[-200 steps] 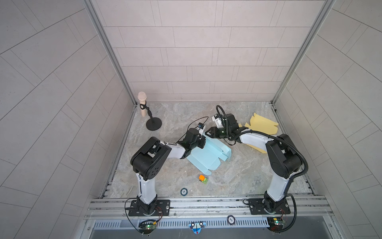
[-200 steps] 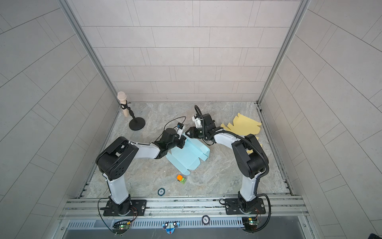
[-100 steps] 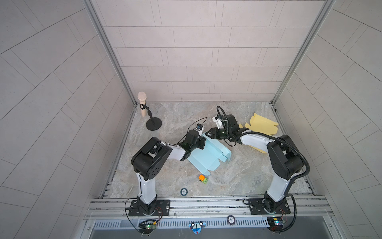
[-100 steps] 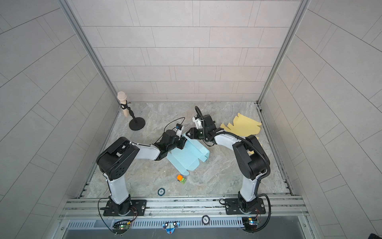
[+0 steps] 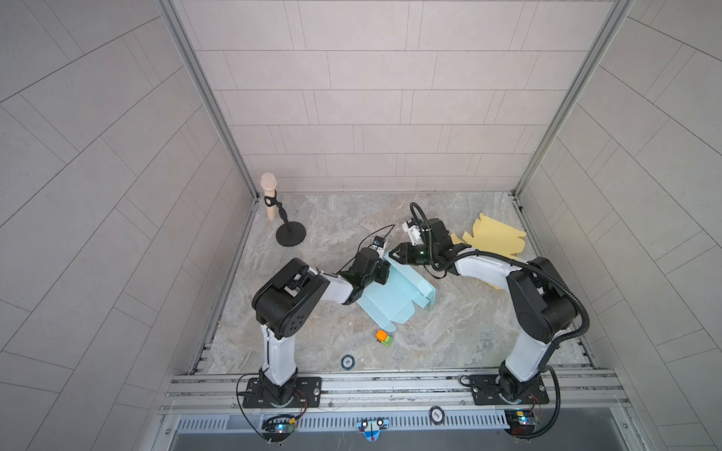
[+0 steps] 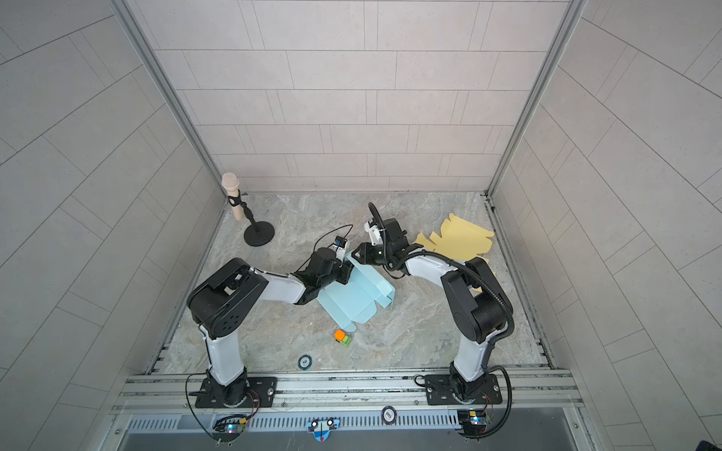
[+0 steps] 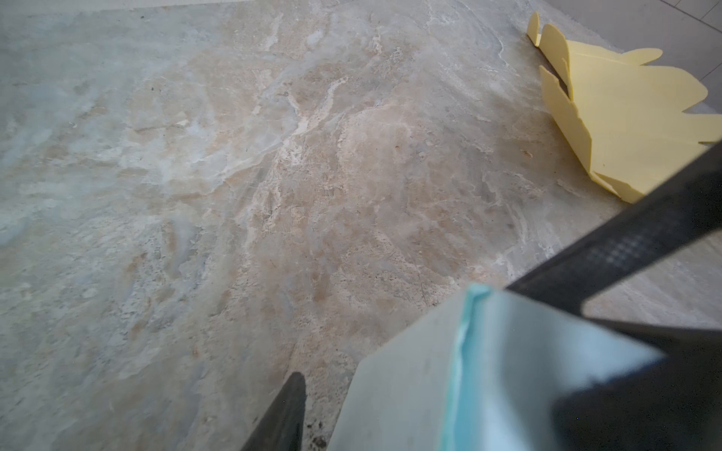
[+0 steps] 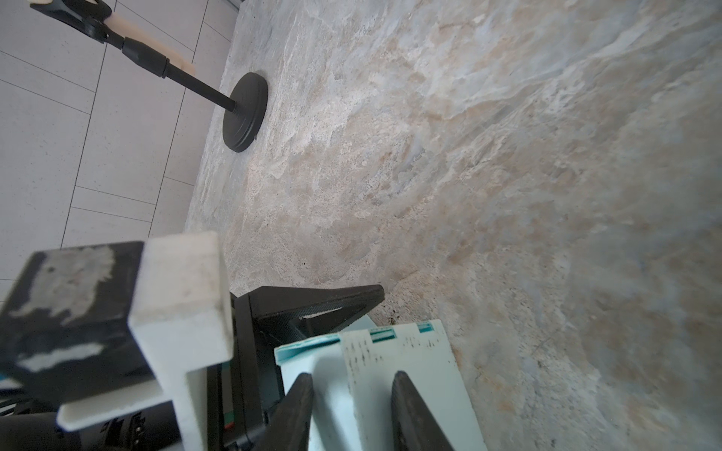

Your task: Fold the paper box

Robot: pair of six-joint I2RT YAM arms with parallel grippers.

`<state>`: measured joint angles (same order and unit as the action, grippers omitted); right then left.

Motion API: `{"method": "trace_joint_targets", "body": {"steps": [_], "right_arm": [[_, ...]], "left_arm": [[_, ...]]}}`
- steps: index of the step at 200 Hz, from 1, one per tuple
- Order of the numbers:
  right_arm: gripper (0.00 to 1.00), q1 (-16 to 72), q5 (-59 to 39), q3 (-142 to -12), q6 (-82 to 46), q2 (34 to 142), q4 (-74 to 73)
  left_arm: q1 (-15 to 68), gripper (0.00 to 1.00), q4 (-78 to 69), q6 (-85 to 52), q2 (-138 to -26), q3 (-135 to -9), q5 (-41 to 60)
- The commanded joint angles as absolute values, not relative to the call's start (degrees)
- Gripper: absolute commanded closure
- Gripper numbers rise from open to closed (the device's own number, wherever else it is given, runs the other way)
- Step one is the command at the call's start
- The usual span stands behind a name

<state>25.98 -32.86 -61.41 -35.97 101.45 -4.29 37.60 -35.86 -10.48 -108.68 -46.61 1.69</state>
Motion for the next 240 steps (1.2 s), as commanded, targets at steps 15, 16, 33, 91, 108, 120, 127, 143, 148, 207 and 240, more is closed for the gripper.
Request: {"method": "trace_joint_targets", "body": {"steps": [15, 16, 33, 91, 108, 120, 127, 143, 148, 207, 240], "right_arm": [[0.65, 26.89, -30.08, -58.94, -37.48, 100.86, 0.17], [0.65, 26.89, -30.08, -58.94, -37.48, 100.86, 0.17], [0.65, 27.21, -30.06, -58.24, -38.04, 100.46, -0.24], [0.66, 27.51, -30.02, -56.55, -38.24, 99.28, -0.18], [0.66, 27.51, -30.02, -56.26, -38.10, 99.12, -0.09], [0.66, 27.51, -30.06, -55.88, -38.13, 99.06, -0.17], [0.66, 27.51, -29.97, -55.61, -38.18, 98.84, -0.34], [0.66, 27.46, -30.06, -55.36, -38.40, 98.79, -0.46], [0.66, 27.54, -29.98, -55.24, -38.38, 98.75, -0.52], [0.66, 27.59, -29.53, -54.68, -38.50, 98.02, -0.50], [0.67, 27.60, -29.10, -54.26, -38.50, 97.52, -0.48]], "left_arm": [[39.23, 0.74, -33.97, -9.07, -109.34, -48.80, -1.79], [39.26, 0.74, -34.04, -9.06, -109.29, -48.75, -1.86], [39.55, 0.71, -34.71, -9.53, -109.07, -48.06, -2.82], [40.30, 0.65, -37.73, -12.25, -109.69, -46.60, -4.69], [40.34, 0.66, -38.24, -12.65, -109.76, -46.52, -5.01], [40.34, 0.66, -38.28, -12.72, -109.99, -46.73, -4.58], [40.34, 0.65, -38.26, -12.74, -110.17, -46.91, -4.37], [40.34, 0.64, -38.23, -12.74, -110.30, -46.93, -4.38], [40.34, 0.64, -38.26, -12.74, -110.30, -46.85, -4.24], [40.34, 0.55, -38.60, -12.57, -110.21, -46.66, -4.00], [40.59, 0.57, -38.42, -12.33, -110.21, -46.74, -4.48]]}}
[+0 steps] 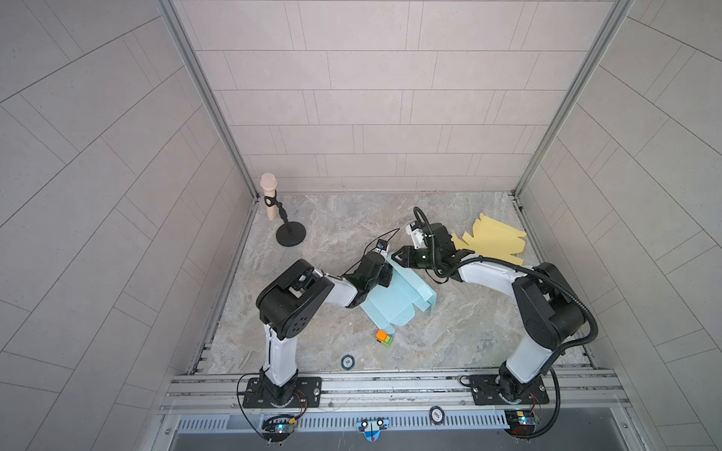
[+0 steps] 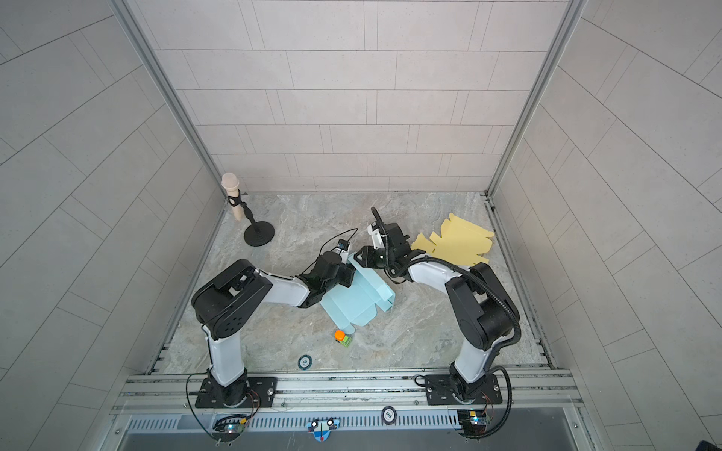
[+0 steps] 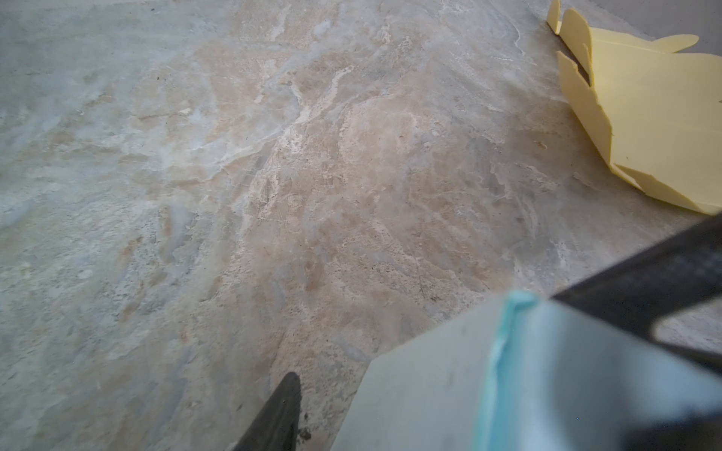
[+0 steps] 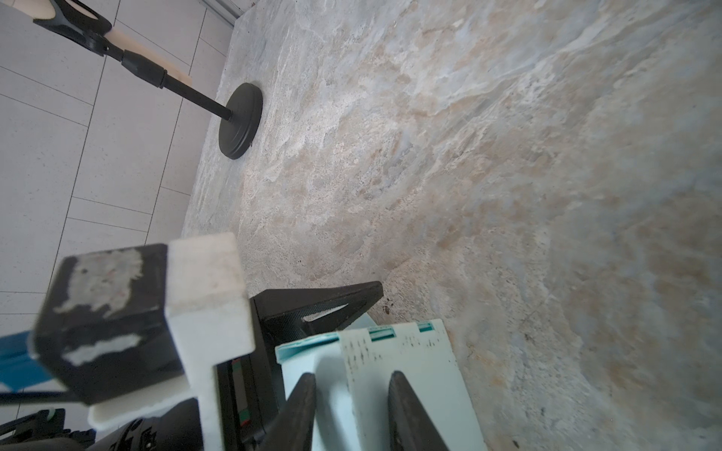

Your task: Fold the paper box

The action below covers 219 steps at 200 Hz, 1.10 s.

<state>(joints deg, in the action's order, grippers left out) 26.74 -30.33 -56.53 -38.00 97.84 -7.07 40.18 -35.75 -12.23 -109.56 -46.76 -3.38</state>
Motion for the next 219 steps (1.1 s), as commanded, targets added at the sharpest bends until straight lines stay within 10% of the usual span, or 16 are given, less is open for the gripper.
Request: {"method": "trace_joint_targets", "body": {"steps": [1, 109, 219], "right_arm": [[0.67, 27.60, -29.05, -54.25, -38.50, 97.54, -0.46], [0.68, 27.60, -28.24, -53.79, -38.76, 97.62, -0.43], [0.69, 27.64, -28.91, -52.13, -41.36, 95.92, -1.74]], "left_arm": [[40.60, 0.57, -38.41, -12.32, -110.21, -46.70, -4.48], [40.57, 0.51, -43.90, -13.89, -109.32, -43.87, -1.35], [40.38, 0.79, -41.53, -13.47, -111.00, -45.59, -4.63]]}}
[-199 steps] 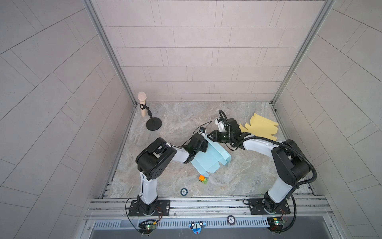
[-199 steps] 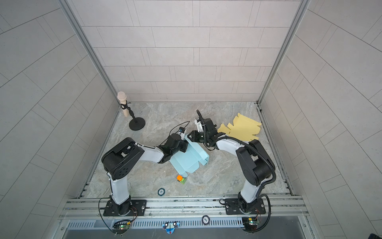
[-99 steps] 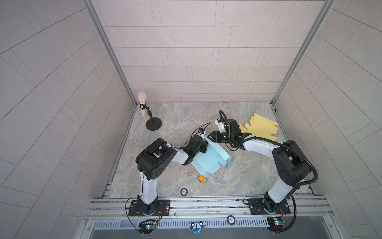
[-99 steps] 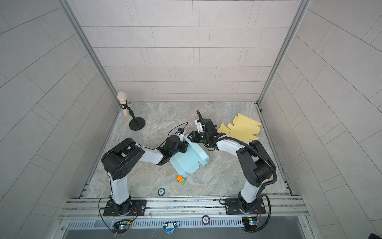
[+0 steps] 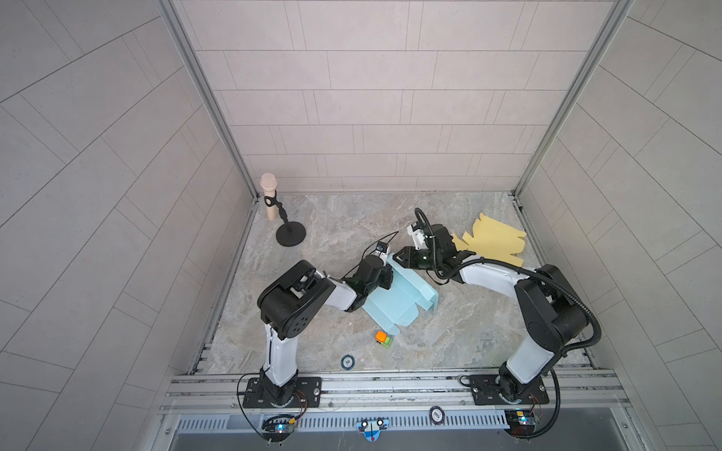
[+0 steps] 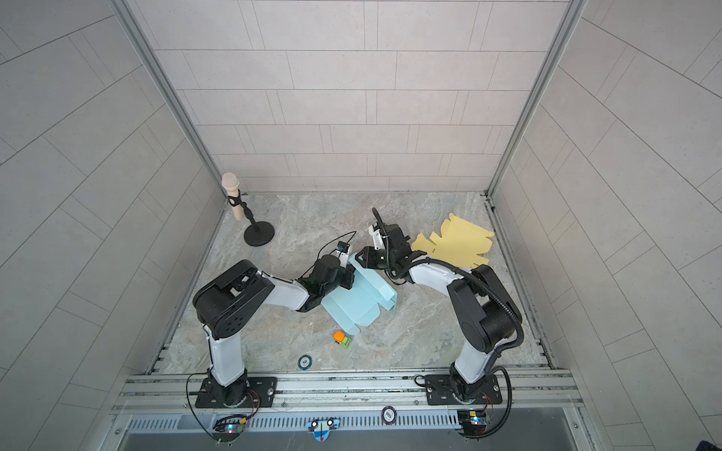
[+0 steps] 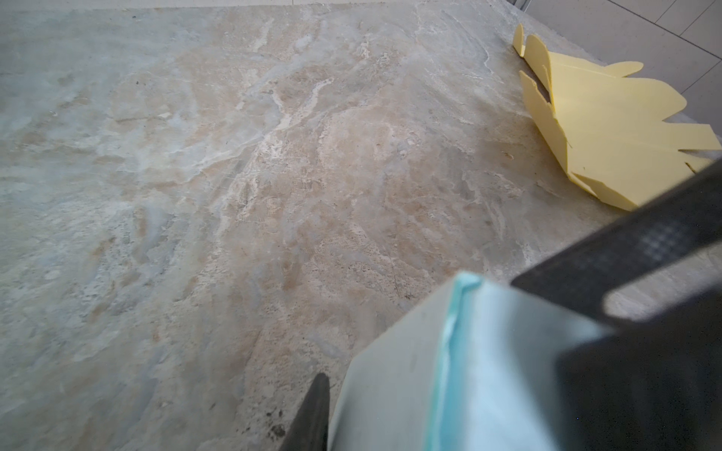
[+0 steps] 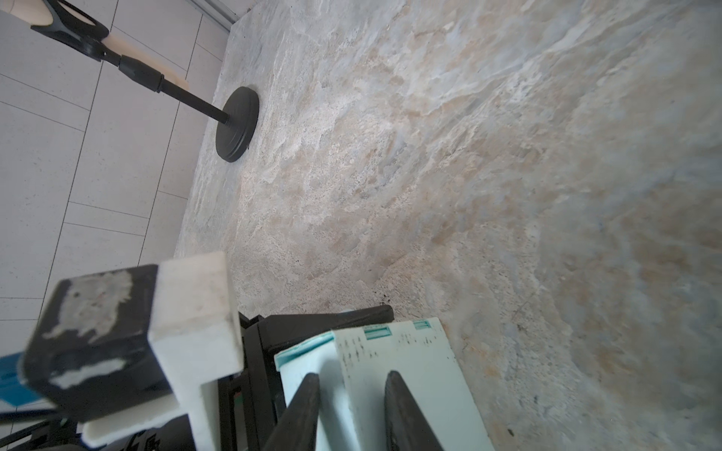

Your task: Fold the paper box

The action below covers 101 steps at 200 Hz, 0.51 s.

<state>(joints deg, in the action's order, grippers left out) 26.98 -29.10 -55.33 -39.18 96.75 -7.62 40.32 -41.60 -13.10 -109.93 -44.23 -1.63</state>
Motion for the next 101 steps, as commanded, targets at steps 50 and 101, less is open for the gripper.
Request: {"method": "trace_joint_targets", "body": {"steps": [50, 101], "right_arm": [[0.69, 28.04, -28.76, -50.47, -42.17, 94.59, -2.56], [0.69, 28.30, -28.37, -49.92, -42.81, 93.31, -2.66]], "left_arm": [[40.96, 0.67, -41.00, -13.18, -111.62, -46.14, -5.63], [40.96, 0.85, -41.07, -13.14, -111.28, -45.82, -5.71]]}}
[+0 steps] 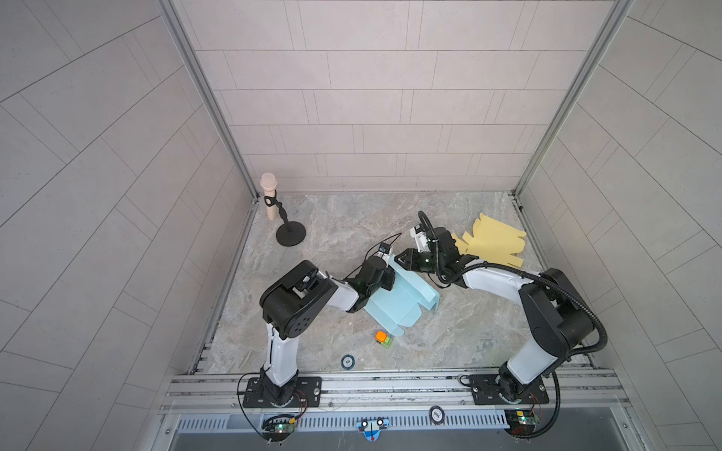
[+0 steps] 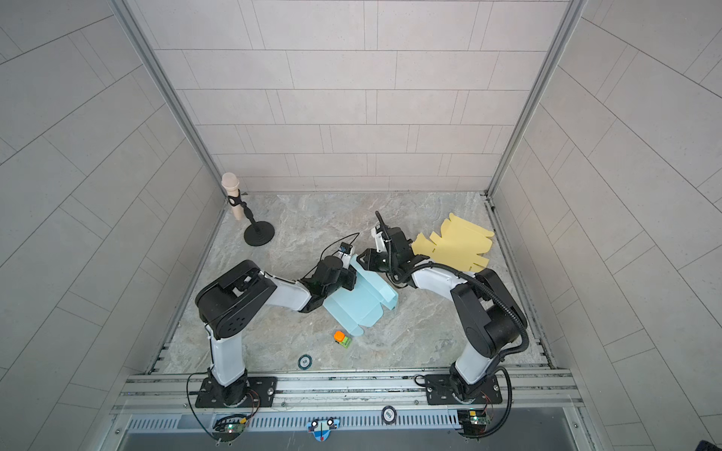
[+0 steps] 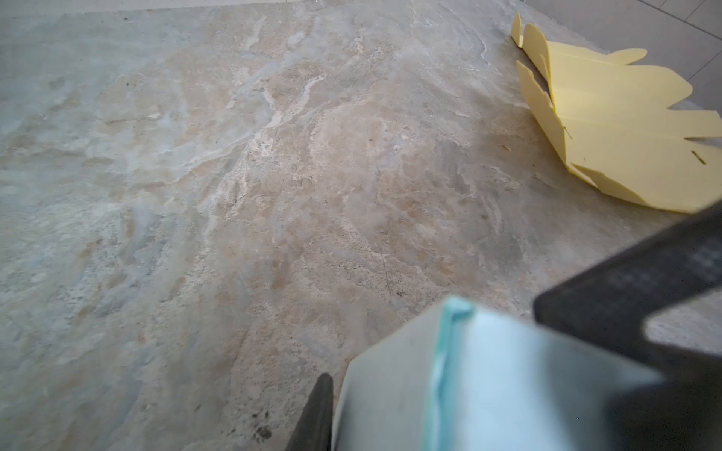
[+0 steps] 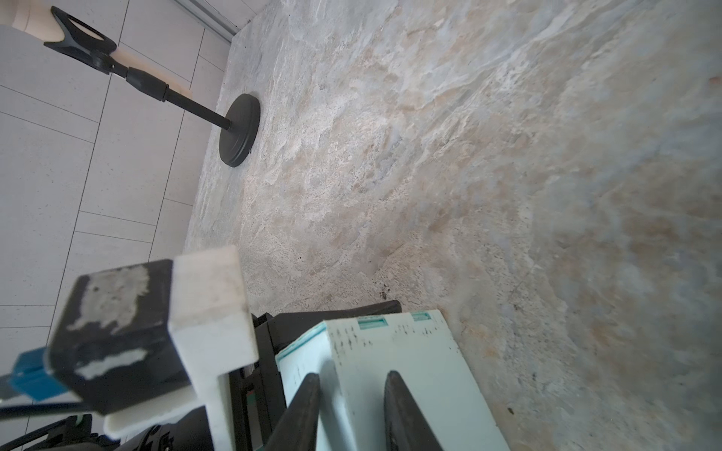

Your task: Fold the paper box

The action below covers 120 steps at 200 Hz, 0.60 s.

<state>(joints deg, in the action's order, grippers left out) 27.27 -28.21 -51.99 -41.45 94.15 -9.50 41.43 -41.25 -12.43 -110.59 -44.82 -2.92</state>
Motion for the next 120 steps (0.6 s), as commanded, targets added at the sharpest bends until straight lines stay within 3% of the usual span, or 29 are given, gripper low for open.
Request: {"method": "trace_joint_targets", "body": {"steps": [1, 36, 65, 120], "right_arm": [[0.69, 28.34, -28.38, -49.88, -42.81, 93.28, -2.65], [0.69, 28.39, -28.61, -50.05, -42.97, 91.62, -1.57], [0.62, 28.06, -27.86, -51.04, -41.67, 86.66, 2.92], [0.56, 22.11, -28.38, -54.21, -40.40, 76.28, 11.55]], "left_arm": [[40.96, 0.85, -41.06, -13.12, -111.27, -45.81, -5.71], [40.95, 0.87, -42.22, -13.36, -110.05, -44.66, -4.55], [40.96, 0.88, -42.44, -13.11, -107.15, -42.80, -2.26], [40.96, 0.89, -42.17, -12.15, -99.81, -38.95, 3.46]]}}
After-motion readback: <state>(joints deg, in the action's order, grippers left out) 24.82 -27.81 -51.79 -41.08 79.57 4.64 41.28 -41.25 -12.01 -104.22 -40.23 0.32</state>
